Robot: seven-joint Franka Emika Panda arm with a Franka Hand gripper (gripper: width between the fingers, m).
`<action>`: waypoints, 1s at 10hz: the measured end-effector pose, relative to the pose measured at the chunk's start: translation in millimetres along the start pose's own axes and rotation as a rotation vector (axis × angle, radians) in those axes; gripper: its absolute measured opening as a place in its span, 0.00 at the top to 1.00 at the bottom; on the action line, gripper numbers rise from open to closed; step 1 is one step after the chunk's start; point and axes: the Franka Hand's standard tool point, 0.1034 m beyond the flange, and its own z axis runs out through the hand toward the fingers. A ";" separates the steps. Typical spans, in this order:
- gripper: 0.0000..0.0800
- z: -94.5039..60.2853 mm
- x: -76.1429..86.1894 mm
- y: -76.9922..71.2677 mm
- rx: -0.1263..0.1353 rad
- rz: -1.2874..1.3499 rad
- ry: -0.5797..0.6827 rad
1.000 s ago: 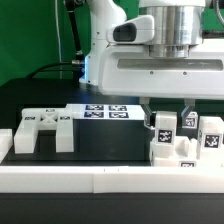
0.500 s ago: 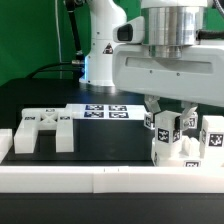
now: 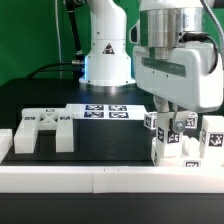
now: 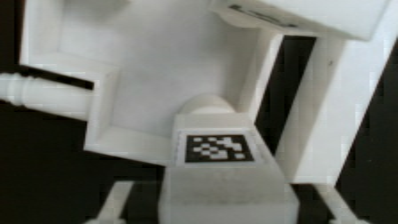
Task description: Assemble chair
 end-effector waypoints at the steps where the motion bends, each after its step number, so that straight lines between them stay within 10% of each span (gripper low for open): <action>1: 0.57 0.2 -0.1 0.1 0.000 -0.001 0.000; 4: 0.23 -0.1 1.2 0.7 -0.007 -0.134 0.001; 10: 0.19 -0.4 1.5 -0.1 -0.011 -0.634 0.006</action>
Offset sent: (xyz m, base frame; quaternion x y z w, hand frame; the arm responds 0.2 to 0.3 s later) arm 0.0029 -0.0078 0.0024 -0.0202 0.0048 -0.1120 0.9935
